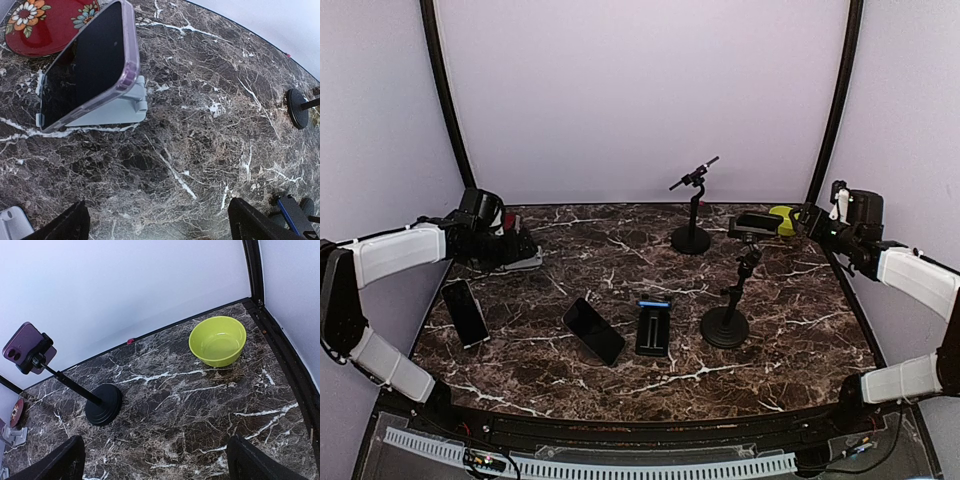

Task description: Remove the phone from the phone stand

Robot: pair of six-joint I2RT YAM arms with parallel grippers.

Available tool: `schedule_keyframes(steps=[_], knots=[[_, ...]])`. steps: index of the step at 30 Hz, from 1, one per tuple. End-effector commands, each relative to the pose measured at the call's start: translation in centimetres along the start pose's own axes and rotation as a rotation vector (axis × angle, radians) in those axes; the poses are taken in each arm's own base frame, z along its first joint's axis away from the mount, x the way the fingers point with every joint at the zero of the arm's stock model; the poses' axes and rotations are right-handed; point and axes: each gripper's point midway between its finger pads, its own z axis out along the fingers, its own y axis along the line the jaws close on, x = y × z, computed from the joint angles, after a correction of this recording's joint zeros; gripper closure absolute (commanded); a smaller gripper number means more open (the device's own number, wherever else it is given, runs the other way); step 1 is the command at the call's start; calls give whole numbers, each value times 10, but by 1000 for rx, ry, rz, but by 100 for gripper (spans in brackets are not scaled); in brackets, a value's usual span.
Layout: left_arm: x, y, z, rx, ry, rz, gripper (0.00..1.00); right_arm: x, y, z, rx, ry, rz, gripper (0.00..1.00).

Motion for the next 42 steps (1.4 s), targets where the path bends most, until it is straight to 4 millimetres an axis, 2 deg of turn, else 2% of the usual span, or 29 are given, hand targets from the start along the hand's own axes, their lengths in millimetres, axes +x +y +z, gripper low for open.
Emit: schedule_keyframes(steps=[1, 7, 11, 16, 20, 26, 30, 33, 42], knots=[[-16, 9, -17, -77, -42, -22, 1, -15, 12, -4, -43, -56, -27, 1], [-25, 42, -52, -310, -71, -64, 1, -11, 11, 0, -46, -48, -15, 1], [-19, 59, -80, -415, -85, -107, 1, -11, 11, -1, -52, -47, -12, 1], [-6, 78, -112, -509, -85, -159, 1, -12, 14, -5, -64, -63, -13, 1], [16, 89, -122, -542, -32, -177, 1, -11, 15, -4, -74, -59, -10, 1], [51, 99, -131, -517, 4, -249, 1, -5, 13, 0, -78, -35, -8, 1], [78, 108, -129, -533, 67, -283, 1, -4, 14, 0, -83, -35, -7, 1], [94, 112, -121, -530, 104, -286, 1, -5, 15, -1, -88, -38, -8, 1], [124, 117, -96, -511, 170, -308, 1, -2, 15, 1, -91, -26, -13, 1]])
